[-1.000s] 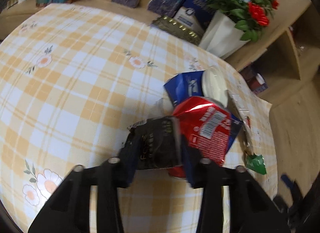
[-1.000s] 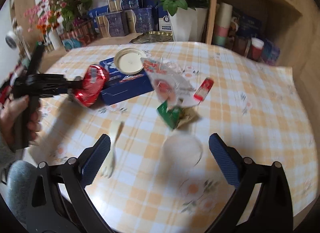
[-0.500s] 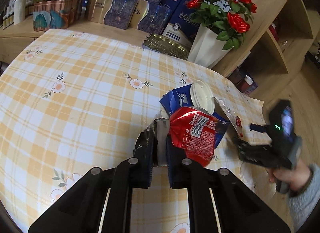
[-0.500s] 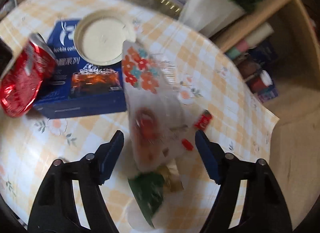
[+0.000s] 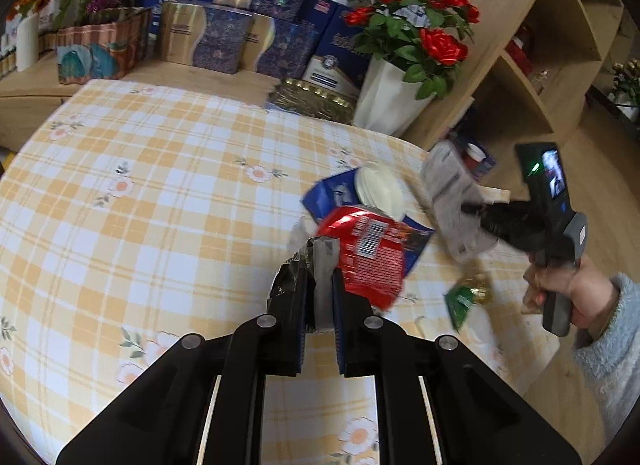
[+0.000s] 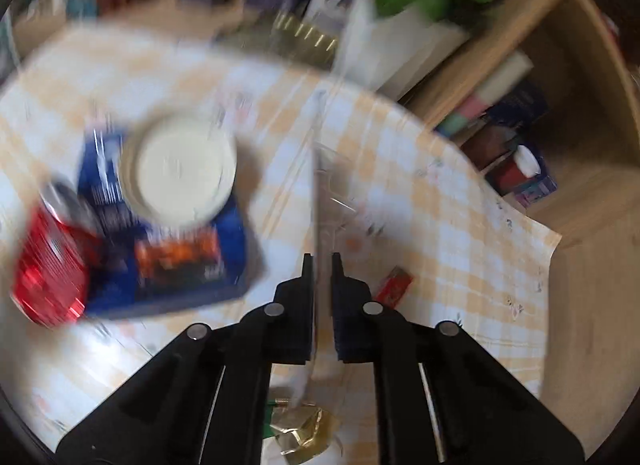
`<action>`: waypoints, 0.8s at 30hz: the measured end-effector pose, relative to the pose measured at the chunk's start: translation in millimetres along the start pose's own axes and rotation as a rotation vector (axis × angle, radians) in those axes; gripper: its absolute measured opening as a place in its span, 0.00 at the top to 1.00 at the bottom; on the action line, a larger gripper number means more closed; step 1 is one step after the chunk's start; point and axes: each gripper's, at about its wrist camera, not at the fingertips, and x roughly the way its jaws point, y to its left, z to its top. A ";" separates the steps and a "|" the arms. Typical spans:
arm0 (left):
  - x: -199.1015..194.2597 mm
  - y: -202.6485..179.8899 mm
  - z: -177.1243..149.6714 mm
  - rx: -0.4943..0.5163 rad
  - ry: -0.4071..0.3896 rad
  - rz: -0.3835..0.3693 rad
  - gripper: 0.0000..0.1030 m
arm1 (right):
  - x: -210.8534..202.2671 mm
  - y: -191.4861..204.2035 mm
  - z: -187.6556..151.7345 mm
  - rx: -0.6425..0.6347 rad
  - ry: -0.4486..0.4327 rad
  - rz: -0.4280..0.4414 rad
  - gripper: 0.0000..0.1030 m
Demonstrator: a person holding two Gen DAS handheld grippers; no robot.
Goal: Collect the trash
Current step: 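Carry the black box and plastic wrapper over the bin with both tools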
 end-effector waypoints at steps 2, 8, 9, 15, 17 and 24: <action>-3.6 -6.8 -0.8 0.014 -0.007 -0.012 0.89 | -20.2 -18.9 -1.8 0.085 -0.064 0.051 0.89; -24.2 -35.6 -10.4 0.082 -0.024 -0.055 0.89 | -68.3 -59.6 -27.5 0.322 -0.177 0.268 0.89; -27.9 -39.8 -12.6 0.094 -0.025 -0.058 0.89 | -78.9 -63.5 -37.4 0.349 -0.194 0.298 0.89; -52.7 -67.2 -35.2 0.179 -0.023 -0.067 0.89 | -123.7 -57.4 -87.1 0.364 -0.225 0.365 0.89; -61.3 -74.2 -46.2 0.197 -0.017 -0.073 0.89 | -139.6 -52.3 -108.7 0.365 -0.228 0.388 0.89; -97.7 -86.5 -89.2 0.230 -0.019 -0.082 0.89 | -184.3 -28.7 -174.4 0.338 -0.225 0.427 0.89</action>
